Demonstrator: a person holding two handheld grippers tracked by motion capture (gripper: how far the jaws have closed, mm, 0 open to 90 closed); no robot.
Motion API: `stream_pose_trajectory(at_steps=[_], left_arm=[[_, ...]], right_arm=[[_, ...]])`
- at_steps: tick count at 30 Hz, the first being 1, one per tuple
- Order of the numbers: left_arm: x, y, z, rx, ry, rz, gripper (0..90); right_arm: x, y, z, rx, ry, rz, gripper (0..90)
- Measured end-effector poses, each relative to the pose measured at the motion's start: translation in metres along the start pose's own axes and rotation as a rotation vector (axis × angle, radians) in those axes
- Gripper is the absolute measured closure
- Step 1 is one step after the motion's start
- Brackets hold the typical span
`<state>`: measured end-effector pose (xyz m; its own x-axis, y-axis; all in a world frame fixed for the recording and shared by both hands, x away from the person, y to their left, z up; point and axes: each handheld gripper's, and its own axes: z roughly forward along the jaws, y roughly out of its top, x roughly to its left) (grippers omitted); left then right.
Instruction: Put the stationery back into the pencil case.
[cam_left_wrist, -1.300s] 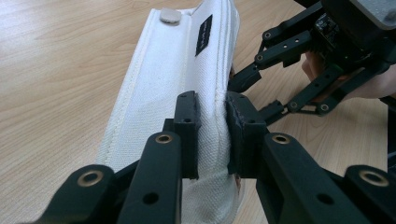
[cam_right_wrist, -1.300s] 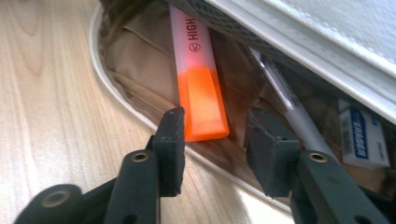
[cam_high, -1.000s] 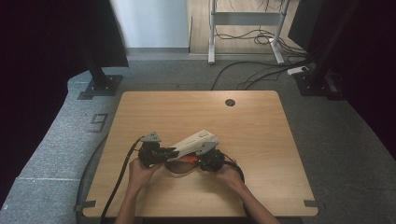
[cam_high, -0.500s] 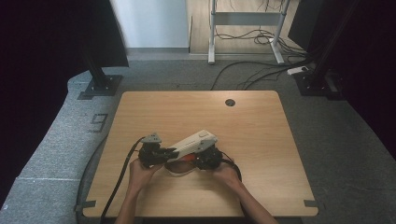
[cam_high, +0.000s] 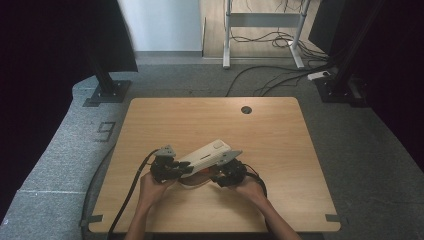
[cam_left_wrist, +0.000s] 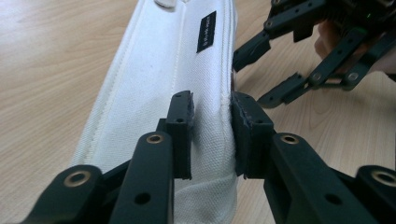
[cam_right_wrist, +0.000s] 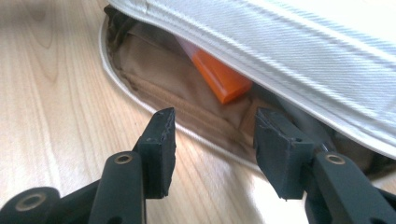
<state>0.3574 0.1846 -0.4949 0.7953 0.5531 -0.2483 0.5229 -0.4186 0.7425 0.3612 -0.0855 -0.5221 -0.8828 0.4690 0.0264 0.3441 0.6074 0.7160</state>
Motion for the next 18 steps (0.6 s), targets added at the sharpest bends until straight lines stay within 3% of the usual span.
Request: stream_pose_trajectory(at_steps=[13, 18], left_arm=[[-0.006, -0.008, 0.009, 0.034, -0.02, -0.003, 63.0], [-0.01, -0.012, 0.016, 0.053, -0.015, 0.021, 59.1]], right_arm=[[-0.014, -0.022, -0.022, -0.026, -0.017, 0.047, 45.4], [-0.018, -0.029, -0.025, -0.03, -0.028, 0.059, 45.2]])
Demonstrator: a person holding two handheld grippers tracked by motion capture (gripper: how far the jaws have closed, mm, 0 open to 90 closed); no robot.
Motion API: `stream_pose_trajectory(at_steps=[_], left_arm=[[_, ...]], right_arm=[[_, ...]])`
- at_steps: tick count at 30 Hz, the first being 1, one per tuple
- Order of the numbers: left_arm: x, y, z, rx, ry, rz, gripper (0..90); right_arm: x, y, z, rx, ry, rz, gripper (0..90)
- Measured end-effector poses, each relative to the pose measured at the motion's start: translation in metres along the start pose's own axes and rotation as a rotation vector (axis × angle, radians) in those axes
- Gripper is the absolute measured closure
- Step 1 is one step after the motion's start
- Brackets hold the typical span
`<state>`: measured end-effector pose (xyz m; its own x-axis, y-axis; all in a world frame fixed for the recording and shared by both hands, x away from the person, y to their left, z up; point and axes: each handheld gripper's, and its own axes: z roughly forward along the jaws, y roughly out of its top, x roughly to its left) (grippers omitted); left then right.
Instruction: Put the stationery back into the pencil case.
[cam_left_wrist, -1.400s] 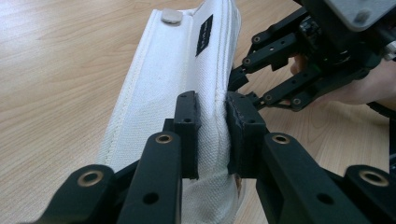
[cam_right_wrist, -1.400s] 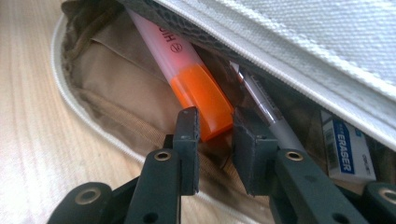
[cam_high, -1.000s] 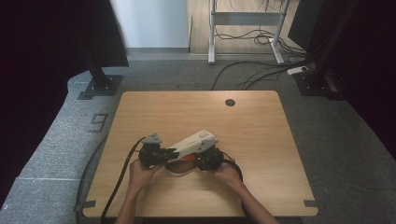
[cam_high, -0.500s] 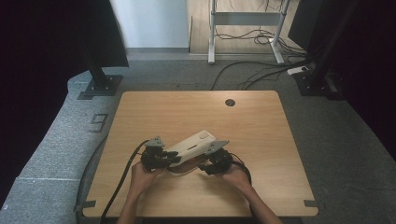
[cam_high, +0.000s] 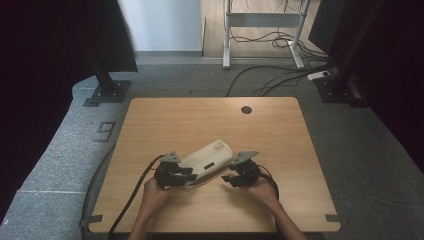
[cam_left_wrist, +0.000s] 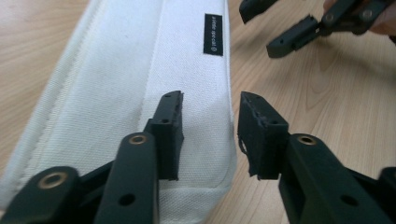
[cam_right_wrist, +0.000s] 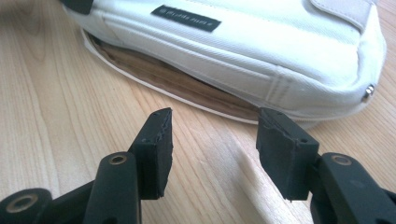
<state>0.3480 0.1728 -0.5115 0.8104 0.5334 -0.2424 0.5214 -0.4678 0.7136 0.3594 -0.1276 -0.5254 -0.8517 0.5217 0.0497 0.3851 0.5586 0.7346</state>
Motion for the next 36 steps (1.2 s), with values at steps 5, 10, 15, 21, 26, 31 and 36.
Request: stream_pose_trajectory(at_steps=[5, 10, 15, 21, 26, 31, 36], left_arm=[[-0.004, 0.0, 0.002, 0.001, 0.022, 0.017, 49.2], [-0.009, 0.001, 0.001, -0.018, 0.036, 0.038, 38.6], [-0.009, 0.001, -0.002, -0.02, 0.057, 0.047, 27.8], [-0.012, 0.003, -0.013, -0.05, 0.069, 0.045, 16.8], [-0.011, 0.003, -0.022, -0.05, 0.061, 0.036, 14.4], [-0.012, 0.001, -0.028, -0.035, 0.113, 0.059, 12.8], [-0.01, -0.001, -0.039, -0.044, 0.141, 0.065, 9.4]], right_arm=[[-0.001, -0.003, 0.0, -0.004, -0.005, 0.009, 44.6], [0.0, -0.002, -0.001, -0.011, -0.013, 0.009, 40.4], [0.0, -0.003, -0.004, -0.024, -0.025, 0.025, 33.8], [-0.004, -0.008, -0.012, -0.025, -0.031, 0.039, 26.5], [-0.007, -0.009, -0.023, -0.034, -0.035, 0.062, 19.1], [-0.01, -0.01, -0.033, -0.034, -0.047, 0.075, 13.4], [-0.013, -0.014, -0.043, -0.046, -0.068, 0.084, 8.5]])
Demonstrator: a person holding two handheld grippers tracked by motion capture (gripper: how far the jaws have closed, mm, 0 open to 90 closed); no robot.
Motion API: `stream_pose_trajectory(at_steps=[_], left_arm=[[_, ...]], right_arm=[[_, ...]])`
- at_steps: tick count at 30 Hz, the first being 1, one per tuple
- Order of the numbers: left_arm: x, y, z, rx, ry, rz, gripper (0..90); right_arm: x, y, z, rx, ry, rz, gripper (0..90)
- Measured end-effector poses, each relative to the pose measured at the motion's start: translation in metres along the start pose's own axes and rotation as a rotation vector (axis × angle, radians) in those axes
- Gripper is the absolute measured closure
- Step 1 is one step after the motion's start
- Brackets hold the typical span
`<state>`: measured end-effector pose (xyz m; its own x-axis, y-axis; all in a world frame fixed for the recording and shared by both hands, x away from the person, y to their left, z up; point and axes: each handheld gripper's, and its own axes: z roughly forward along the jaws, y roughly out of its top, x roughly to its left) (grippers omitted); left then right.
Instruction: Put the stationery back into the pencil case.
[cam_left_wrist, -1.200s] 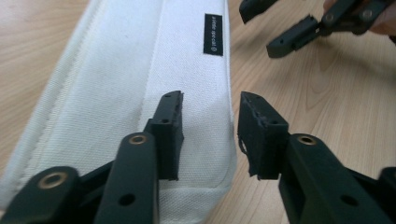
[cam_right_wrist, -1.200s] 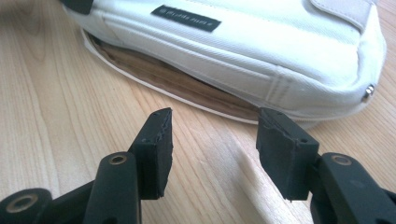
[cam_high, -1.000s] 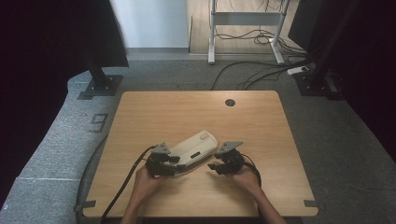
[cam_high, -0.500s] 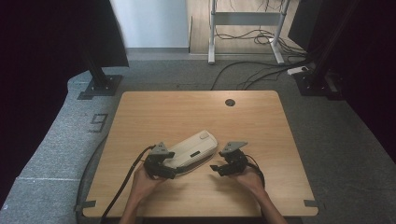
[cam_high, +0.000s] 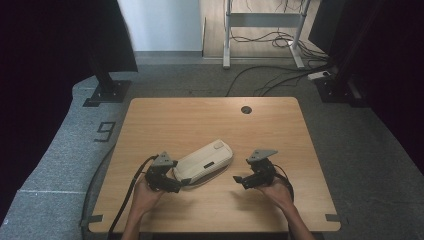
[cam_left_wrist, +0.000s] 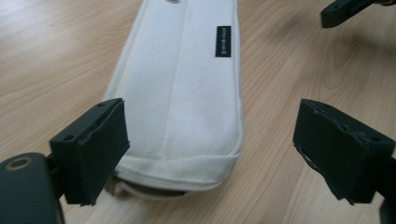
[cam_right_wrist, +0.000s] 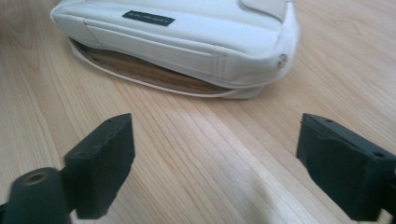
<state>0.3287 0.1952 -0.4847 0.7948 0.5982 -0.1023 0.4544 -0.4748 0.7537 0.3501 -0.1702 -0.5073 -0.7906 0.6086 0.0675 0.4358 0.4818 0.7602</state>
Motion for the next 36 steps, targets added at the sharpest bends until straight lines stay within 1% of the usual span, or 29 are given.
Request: stream_pose_trajectory(at_steps=[5, 9, 12, 15, 21, 22, 25, 28, 33, 36], left_arm=[[0.005, -0.004, -0.011, -0.003, 0.035, 0.005, 6.2], [0.008, -0.008, -0.017, 0.01, 0.063, 0.006, 3.3], [0.01, -0.01, -0.021, 0.006, 0.067, 0.003, 1.6], [0.013, -0.014, -0.025, 0.004, 0.083, 0.0, 0.3], [0.021, -0.025, -0.029, -0.018, 0.092, -0.028, 0.0], [0.022, -0.026, -0.029, -0.015, 0.092, -0.031, 0.0], [0.025, -0.031, -0.029, -0.013, 0.106, -0.04, 0.0], [0.028, -0.037, -0.026, 0.003, 0.12, -0.046, 0.0], [0.032, -0.045, -0.02, 0.017, 0.131, -0.051, 0.0], [0.035, -0.051, -0.017, 0.033, 0.144, -0.06, 0.0]], right_arm=[[-0.004, -0.004, -0.012, -0.012, -0.027, 0.001, 5.0], [-0.007, -0.009, -0.021, -0.019, -0.057, 0.005, 3.1], [-0.009, -0.013, -0.028, -0.025, -0.074, 0.011, 2.7], [-0.012, -0.017, -0.035, -0.033, -0.099, 0.019, 1.9], [-0.019, -0.027, -0.048, -0.035, -0.139, 0.048, 2.0], [-0.021, -0.029, -0.05, -0.038, -0.148, 0.053, 2.2], [-0.025, -0.036, -0.054, -0.036, -0.168, 0.062, 2.3], [-0.027, -0.042, -0.054, -0.027, -0.187, 0.07, 2.3], [-0.03, -0.055, -0.052, -0.005, -0.217, 0.072, 2.3], [-0.031, -0.062, -0.048, 0.008, -0.226, 0.078, 2.2]])
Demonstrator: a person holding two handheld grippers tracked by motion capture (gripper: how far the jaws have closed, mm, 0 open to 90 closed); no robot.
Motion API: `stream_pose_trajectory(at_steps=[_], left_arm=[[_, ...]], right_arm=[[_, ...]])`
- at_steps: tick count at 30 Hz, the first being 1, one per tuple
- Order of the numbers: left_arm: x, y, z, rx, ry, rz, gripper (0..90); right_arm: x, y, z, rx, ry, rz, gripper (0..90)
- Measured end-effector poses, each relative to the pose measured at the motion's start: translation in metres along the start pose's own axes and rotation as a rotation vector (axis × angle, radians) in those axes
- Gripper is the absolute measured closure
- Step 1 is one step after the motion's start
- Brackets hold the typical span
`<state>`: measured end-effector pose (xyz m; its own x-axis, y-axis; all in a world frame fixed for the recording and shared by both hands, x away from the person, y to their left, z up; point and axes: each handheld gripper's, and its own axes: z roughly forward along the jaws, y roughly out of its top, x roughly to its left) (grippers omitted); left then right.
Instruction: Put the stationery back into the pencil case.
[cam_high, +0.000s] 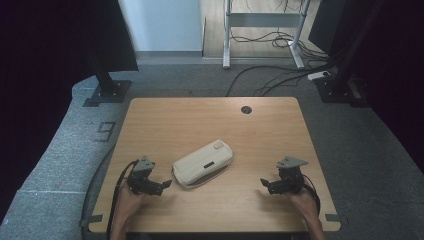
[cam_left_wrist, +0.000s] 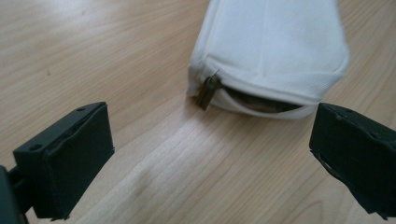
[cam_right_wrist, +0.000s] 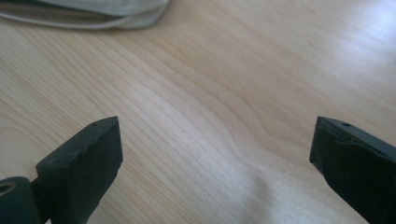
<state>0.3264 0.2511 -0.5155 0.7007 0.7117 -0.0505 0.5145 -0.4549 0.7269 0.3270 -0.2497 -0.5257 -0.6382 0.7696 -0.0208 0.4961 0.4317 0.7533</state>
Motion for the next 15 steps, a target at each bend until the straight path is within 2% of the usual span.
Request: stream_pose_trajectory(at_steps=[5, 12, 14, 15], left_arm=[[0.001, -0.007, 0.009, 0.026, 0.014, 0.014, 0.0], [0.001, -0.016, 0.027, 0.111, 0.05, 0.047, 0.0], [0.003, -0.018, 0.028, 0.096, 0.032, 0.026, 0.0], [0.004, -0.018, 0.028, 0.097, 0.036, 0.024, 0.0]], right_arm=[[-0.002, -0.01, 0.006, 0.028, -0.018, -0.003, 1.8], [-0.002, -0.024, 0.016, 0.058, -0.011, 0.01, 0.0], [-0.003, -0.026, 0.017, 0.054, 0.009, 0.027, 0.0], [-0.003, -0.026, 0.017, 0.049, 0.003, 0.027, 0.0]])
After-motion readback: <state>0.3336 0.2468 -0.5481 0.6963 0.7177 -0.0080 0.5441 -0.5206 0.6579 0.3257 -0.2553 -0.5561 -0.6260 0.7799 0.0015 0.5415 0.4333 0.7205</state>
